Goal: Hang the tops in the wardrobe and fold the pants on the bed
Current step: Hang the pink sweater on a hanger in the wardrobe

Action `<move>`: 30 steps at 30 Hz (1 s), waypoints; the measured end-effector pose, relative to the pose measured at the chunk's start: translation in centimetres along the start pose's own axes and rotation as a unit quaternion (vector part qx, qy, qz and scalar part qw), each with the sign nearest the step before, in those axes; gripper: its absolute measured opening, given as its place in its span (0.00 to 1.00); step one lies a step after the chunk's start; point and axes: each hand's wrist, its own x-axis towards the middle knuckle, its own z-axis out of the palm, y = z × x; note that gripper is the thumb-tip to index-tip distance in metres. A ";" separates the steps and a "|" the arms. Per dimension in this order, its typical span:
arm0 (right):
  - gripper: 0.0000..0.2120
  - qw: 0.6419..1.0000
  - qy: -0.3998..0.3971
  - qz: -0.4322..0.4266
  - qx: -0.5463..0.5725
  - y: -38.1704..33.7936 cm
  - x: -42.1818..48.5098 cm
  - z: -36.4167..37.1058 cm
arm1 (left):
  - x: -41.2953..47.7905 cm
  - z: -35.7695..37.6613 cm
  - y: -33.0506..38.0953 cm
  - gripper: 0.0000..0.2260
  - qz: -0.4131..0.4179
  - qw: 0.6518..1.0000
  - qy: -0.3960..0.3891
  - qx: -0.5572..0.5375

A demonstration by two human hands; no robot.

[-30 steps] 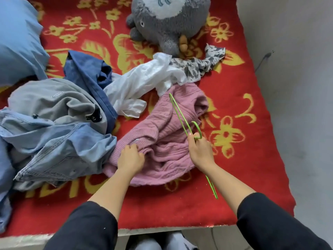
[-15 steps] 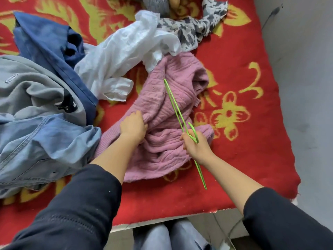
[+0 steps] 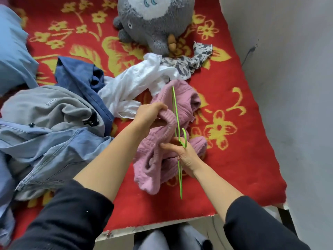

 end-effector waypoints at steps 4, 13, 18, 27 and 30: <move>0.16 0.996 0.025 -0.027 -0.087 -1.2 -2.6 0.6 | -3.4 0.3 2.4 0.03 0.023 0.996 0.036 -0.072; 0.15 0.947 0.193 -0.132 -0.220 -16.5 -7.9 -1.7 | -12.9 -0.5 11.4 0.08 0.245 0.952 0.183 0.024; 0.13 0.928 0.141 -0.233 -0.253 -27.0 -13.2 -2.3 | -18.4 -0.3 15.9 0.06 0.380 0.906 0.184 -0.018; 0.05 0.899 0.127 -0.307 -0.285 -38.0 -20.5 -2.2 | -25.6 -0.3 22.9 0.16 0.474 0.870 0.135 -0.035; 0.05 0.899 0.122 -0.309 -0.285 -38.5 -20.7 -1.8 | -25.7 -1.1 22.6 0.23 0.490 0.867 0.094 0.008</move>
